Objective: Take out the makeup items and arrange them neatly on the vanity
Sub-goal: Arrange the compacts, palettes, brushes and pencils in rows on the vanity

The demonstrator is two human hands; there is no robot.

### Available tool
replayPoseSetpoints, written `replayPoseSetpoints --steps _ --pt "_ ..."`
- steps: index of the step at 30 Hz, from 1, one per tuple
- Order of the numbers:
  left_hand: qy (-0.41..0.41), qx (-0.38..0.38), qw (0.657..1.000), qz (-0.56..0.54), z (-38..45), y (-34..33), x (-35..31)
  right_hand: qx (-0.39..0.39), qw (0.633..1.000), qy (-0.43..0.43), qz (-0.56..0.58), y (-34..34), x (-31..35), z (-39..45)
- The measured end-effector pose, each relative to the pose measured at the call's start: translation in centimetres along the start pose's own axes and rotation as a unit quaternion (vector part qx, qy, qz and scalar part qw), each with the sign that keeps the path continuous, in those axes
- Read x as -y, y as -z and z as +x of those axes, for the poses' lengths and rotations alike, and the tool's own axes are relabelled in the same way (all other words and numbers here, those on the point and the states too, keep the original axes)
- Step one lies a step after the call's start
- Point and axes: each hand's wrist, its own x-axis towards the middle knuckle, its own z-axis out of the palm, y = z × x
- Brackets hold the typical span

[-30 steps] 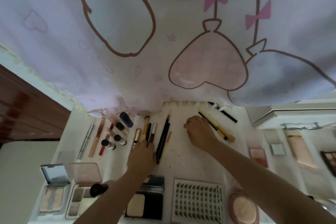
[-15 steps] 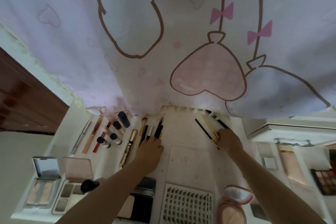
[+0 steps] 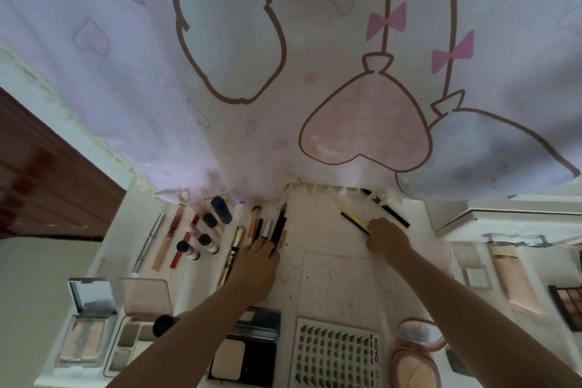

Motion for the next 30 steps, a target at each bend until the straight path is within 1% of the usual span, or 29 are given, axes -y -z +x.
replayPoseSetpoints --steps 3,4,5,6,7,8,9,10,11,13,15,17,18,20,22,24,26,27,29,30 --pt "0.002 -0.027 1.000 0.005 0.2 -1.2 0.6 -0.032 0.996 0.011 -0.081 0.3 0.3 -0.4" --pt "0.003 -0.025 1.000 0.010 0.3 -1.0 0.8 -0.047 0.994 0.034 -0.089 0.7 0.4 -0.3" --pt "0.000 -0.038 0.999 0.008 0.1 -1.1 1.0 -0.050 0.992 0.068 -0.089 1.2 0.6 -0.4" --pt "-0.009 -0.049 0.999 0.006 0.0 -0.9 1.1 -0.056 0.987 0.117 -0.092 1.5 0.9 -0.6" --pt "-0.015 -0.050 0.999 -0.001 -0.1 -0.6 1.4 -0.082 0.973 0.188 -0.105 1.8 1.4 -0.8" --pt "-0.006 -0.047 0.999 -0.017 -0.2 -0.2 1.6 -0.138 0.946 0.264 -0.129 1.7 2.1 -0.7" --pt "0.007 -0.046 0.998 -0.035 -0.3 0.3 1.7 -0.168 0.927 0.300 -0.149 1.6 2.9 -0.8" --pt "0.022 -0.026 0.999 -0.042 -0.2 0.7 1.9 -0.183 0.906 0.333 -0.186 1.8 4.0 -1.2" --pt "0.029 -0.018 0.999 -0.027 0.0 1.0 2.1 -0.195 0.885 0.361 -0.218 1.8 5.1 -1.5" --pt "0.049 -0.010 0.998 -0.022 0.3 1.1 2.5 -0.161 0.866 0.411 -0.236 1.3 7.3 -1.7" --pt "0.064 -0.010 0.998 -0.024 0.1 1.4 2.7 -0.132 0.852 0.442 -0.247 0.6 9.0 -1.6" --pt "0.069 -0.010 0.997 -0.033 -0.1 1.4 3.1 -0.119 0.849 0.447 -0.256 -0.4 9.9 -1.1" --pt "0.071 -0.012 0.997 -0.030 -0.3 1.4 3.1 -0.104 0.855 0.442 -0.250 -0.7 10.1 -1.1" --pt "0.074 -0.012 0.997 -0.022 -0.4 1.2 3.2 -0.102 0.867 0.431 -0.227 -1.1 10.1 -1.1" --pt "0.071 -0.006 0.997 -0.019 -0.4 1.1 3.2 -0.122 0.874 0.430 -0.193 -1.0 9.3 -0.9" --pt "0.064 -0.003 0.998 -0.014 -0.2 1.2 3.0 -0.144 0.892 0.405 -0.138 -0.5 7.7 -0.2" --pt "0.052 -0.016 0.998 -0.015 0.2 1.2 2.6 -0.155 0.915 0.359 -0.105 0.5 5.3 0.3" --pt "0.047 -0.020 0.999 -0.017 0.5 1.3 2.4 -0.163 0.928 0.320 -0.098 1.1 4.0 0.5" --pt "0.043 -0.031 0.998 -0.027 1.0 1.3 1.8 -0.158 0.961 0.210 -0.082 1.9 1.2 0.7" --pt "0.042 -0.040 0.998 -0.035 1.2 1.3 1.4 -0.144 0.976 0.148 -0.073 2.1 0.1 0.8"
